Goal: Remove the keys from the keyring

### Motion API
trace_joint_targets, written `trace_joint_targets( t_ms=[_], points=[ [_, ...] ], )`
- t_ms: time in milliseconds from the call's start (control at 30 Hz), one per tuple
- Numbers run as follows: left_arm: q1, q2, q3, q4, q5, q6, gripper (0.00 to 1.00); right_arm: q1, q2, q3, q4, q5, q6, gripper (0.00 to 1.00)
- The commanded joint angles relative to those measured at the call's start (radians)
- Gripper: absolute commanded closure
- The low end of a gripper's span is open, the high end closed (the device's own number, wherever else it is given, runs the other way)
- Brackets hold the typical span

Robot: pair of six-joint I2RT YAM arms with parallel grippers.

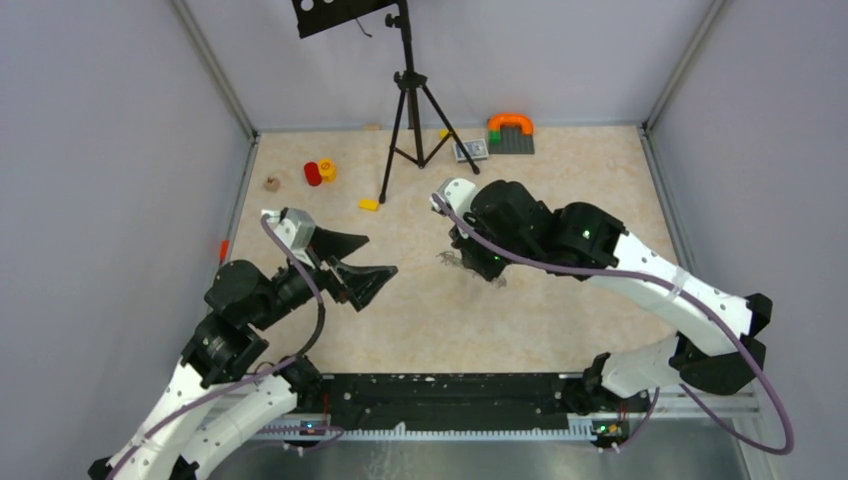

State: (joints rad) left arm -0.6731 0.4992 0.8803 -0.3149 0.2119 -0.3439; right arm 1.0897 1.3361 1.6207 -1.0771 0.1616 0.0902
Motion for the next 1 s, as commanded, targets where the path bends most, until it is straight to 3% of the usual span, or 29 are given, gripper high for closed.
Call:
trace_joint_targets(
  t_ms=[0,433,967],
  points=[
    [0.000,-0.018,0.013,0.073,0.198,0.037,0.04,-0.004,-0.028,0.073,0.008,-0.182,-0.081,1.00],
    [0.000,-0.018,-0.048,0.197,0.438,0.007,0.04,0.035,0.000,0.178,-0.005,-0.387,-0.203,1.00],
    [-0.001,0.025,-0.086,0.272,0.463,-0.022,0.06,0.036,0.061,0.270,-0.026,-0.470,-0.329,1.00]
  ],
)
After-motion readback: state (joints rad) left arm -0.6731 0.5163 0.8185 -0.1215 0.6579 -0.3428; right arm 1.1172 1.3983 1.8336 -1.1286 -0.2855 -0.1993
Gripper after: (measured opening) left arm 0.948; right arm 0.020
